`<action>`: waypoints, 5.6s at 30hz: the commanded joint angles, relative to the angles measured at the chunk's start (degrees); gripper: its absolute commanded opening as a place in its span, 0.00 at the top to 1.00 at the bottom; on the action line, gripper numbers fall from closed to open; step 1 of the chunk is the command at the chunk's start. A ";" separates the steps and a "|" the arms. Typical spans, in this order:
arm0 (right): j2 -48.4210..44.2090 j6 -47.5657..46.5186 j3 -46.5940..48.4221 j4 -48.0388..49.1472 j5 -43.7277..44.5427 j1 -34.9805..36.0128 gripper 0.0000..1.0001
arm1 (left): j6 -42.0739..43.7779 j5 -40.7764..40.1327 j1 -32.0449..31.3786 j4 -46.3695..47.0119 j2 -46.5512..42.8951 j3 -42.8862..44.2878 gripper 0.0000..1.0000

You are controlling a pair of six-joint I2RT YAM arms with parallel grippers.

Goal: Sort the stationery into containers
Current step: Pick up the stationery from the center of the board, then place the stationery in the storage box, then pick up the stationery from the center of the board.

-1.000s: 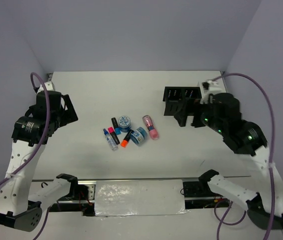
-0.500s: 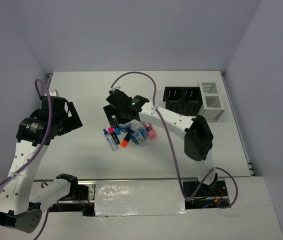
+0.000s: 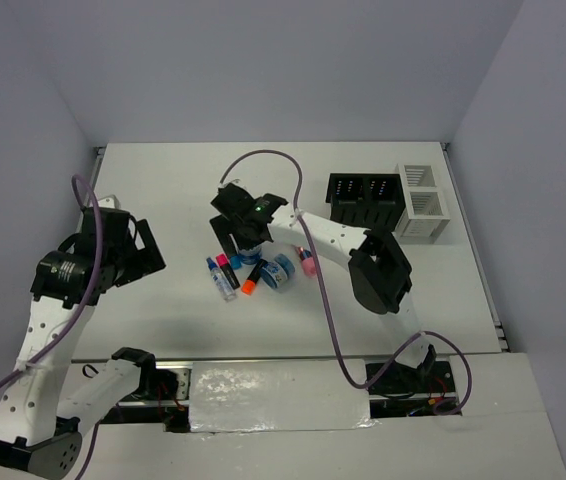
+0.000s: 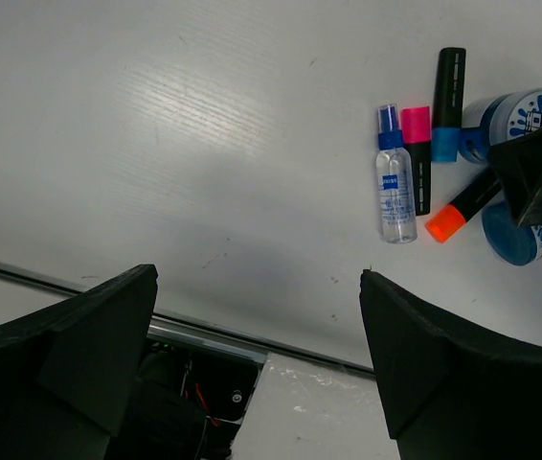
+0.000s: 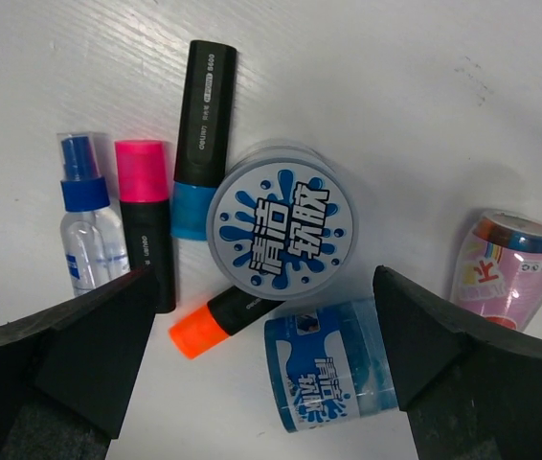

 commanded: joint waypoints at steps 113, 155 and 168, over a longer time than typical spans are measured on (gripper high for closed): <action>-53.32 -0.64 -32.91 1.72 -28.11 -38.75 0.02 | 25.63 11.26 -31.32 33.31 41.34 2.70 0.01; -64.85 -0.82 -41.73 1.45 -32.85 -38.75 0.01 | 23.71 14.42 -37.37 40.79 49.99 4.64 1.00; -72.85 29.85 -53.94 21.23 -39.09 -38.58 0.02 | 19.23 23.74 -38.08 47.10 23.55 2.71 1.00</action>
